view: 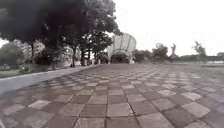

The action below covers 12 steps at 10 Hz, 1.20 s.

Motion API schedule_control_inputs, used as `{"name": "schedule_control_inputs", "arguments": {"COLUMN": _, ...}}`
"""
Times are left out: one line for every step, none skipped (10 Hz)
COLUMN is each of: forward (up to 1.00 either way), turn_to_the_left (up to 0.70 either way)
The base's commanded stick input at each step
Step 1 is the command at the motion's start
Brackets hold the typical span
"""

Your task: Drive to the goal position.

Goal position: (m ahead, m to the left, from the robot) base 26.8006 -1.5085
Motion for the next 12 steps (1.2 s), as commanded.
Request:
{"name": "schedule_control_inputs", "arguments": {"forward": 1.00, "turn_to_the_left": 0.00}}
{"name": "schedule_control_inputs", "arguments": {"forward": 1.00, "turn_to_the_left": 0.00}}
{"name": "schedule_control_inputs", "arguments": {"forward": 1.00, "turn_to_the_left": 0.00}}
{"name": "schedule_control_inputs", "arguments": {"forward": 1.00, "turn_to_the_left": 0.00}}
{"name": "schedule_control_inputs", "arguments": {"forward": 1.00, "turn_to_the_left": 0.00}}
{"name": "schedule_control_inputs", "arguments": {"forward": 1.00, "turn_to_the_left": 0.00}}
{"name": "schedule_control_inputs", "arguments": {"forward": 1.00, "turn_to_the_left": 0.00}}
{"name": "schedule_control_inputs", "arguments": {"forward": 1.00, "turn_to_the_left": 0.00}}
{"name": "schedule_control_inputs", "arguments": {"forward": 1.00, "turn_to_the_left": 0.00}}
{"name": "schedule_control_inputs", "arguments": {"forward": 1.00, "turn_to_the_left": 0.00}}
{"name": "schedule_control_inputs", "arguments": {"forward": 1.00, "turn_to_the_left": 0.00}}
{"name": "schedule_control_inputs", "arguments": {"forward": 1.00, "turn_to_the_left": 0.00}}
